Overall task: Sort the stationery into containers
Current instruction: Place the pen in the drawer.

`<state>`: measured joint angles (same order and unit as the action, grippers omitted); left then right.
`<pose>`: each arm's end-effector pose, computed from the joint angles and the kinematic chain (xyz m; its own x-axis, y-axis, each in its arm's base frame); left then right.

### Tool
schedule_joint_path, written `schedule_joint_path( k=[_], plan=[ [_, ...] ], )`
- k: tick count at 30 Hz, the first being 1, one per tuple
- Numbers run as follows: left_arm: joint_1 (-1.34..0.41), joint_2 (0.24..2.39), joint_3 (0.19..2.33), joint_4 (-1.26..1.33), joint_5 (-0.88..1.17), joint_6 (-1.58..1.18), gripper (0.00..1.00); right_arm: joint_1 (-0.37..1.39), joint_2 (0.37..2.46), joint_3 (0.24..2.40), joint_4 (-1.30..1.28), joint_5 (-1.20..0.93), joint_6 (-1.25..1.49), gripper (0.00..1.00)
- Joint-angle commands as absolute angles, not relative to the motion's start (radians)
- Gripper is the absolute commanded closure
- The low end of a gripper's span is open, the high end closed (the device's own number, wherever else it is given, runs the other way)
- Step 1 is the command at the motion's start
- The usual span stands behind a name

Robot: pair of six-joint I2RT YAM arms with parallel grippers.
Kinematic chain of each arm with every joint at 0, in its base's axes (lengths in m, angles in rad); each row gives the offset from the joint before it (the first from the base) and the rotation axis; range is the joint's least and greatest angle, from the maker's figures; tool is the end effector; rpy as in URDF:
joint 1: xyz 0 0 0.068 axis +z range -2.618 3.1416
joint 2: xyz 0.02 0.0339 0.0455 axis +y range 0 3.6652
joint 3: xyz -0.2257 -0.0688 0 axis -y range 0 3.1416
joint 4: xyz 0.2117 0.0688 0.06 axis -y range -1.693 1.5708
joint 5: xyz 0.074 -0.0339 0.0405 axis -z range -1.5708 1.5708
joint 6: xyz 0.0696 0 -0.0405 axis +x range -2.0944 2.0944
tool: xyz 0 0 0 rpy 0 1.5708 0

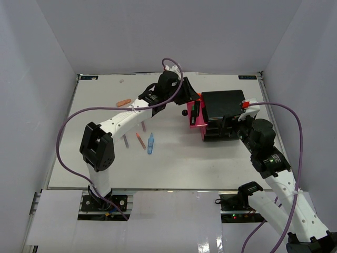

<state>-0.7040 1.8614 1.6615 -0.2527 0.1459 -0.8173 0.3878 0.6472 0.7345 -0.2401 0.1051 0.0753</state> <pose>0.3232 -0.2877 0.2840 -0.7678 -0.2946 -0.5689 0.2632 0.6645 -0.6994 0.1760 0.0640 0.3060 -0.1616 0.0148 -0.9867 -0.2687 0.9615 0.0584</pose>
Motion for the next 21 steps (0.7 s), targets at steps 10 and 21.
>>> schedule_joint_path(
  k=[10, 21],
  plan=[
    [-0.726, 1.83, 1.655, -0.244, 0.132, -0.796, 0.39, 0.393, 0.643, 0.744, -0.224, 0.123, 0.083, 0.1],
    [-0.647, 1.625, 1.537, -0.322, -0.002, -0.513, 0.37, 0.382, 0.866, 0.968, -0.33, 0.222, 0.078, 0.1]
  ],
)
